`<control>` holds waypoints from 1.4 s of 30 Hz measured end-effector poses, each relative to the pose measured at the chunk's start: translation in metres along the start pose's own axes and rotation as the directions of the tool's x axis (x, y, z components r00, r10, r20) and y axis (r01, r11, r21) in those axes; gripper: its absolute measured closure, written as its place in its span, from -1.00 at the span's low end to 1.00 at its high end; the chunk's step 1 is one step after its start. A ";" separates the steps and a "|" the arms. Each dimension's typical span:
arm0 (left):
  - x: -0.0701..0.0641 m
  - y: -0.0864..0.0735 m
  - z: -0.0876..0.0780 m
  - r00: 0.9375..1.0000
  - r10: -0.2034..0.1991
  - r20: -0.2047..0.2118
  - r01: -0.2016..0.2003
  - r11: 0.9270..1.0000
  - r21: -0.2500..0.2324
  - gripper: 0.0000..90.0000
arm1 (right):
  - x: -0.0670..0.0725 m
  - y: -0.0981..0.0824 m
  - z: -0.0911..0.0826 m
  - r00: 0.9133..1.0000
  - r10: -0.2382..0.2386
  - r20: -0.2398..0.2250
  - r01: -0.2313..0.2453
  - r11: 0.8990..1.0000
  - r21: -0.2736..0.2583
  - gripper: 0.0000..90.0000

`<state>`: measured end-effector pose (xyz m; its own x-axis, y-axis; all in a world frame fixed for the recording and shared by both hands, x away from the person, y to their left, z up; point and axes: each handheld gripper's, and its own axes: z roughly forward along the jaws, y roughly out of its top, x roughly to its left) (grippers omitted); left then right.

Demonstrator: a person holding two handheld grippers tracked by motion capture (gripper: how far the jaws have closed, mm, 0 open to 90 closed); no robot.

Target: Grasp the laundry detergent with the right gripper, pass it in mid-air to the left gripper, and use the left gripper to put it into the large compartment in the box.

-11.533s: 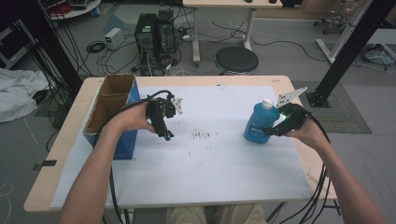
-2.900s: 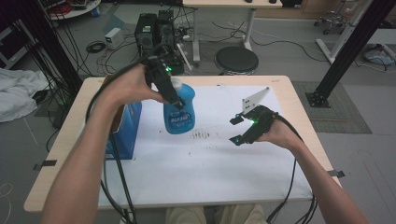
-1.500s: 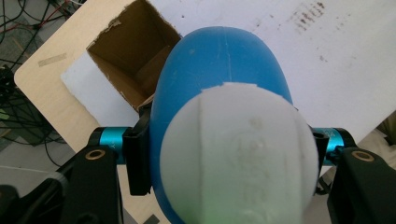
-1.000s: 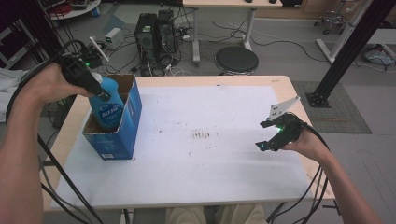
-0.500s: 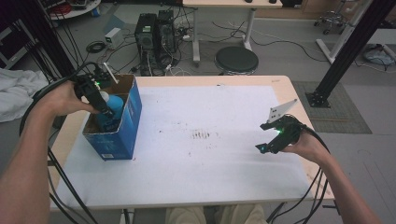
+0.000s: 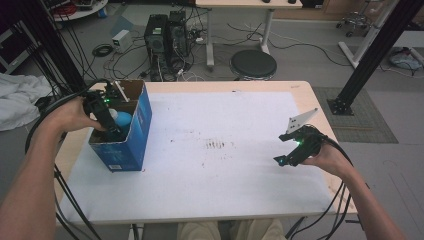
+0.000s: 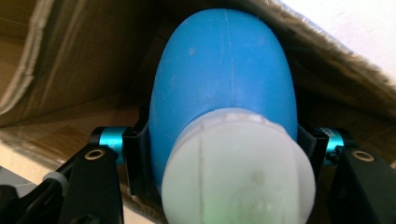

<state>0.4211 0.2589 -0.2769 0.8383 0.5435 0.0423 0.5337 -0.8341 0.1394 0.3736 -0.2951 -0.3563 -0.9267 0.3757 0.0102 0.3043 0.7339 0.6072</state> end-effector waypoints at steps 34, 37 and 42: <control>-0.004 0.001 0.004 0.999 0.043 -0.006 -0.043 0.999 0.034 -0.27 | 0.002 -0.003 0.008 1.000 0.002 -0.009 -0.002 1.000 0.015 -0.71; -0.004 0.002 0.004 0.999 0.036 0.003 -0.037 0.999 0.031 -0.29 | 0.003 -0.004 0.008 1.000 0.003 -0.011 -0.003 1.000 0.014 -0.71; -0.004 0.002 0.004 1.000 0.025 0.003 -0.026 0.999 0.030 -0.35 | 0.002 -0.005 0.008 1.000 0.004 -0.010 -0.004 1.000 0.013 -0.71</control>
<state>0.4194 0.2547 -0.2811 0.8520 0.5218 0.0425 0.5152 -0.8501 0.1090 0.3716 -0.2932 -0.3651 -0.9276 0.3731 0.0205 0.3107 0.7395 0.5971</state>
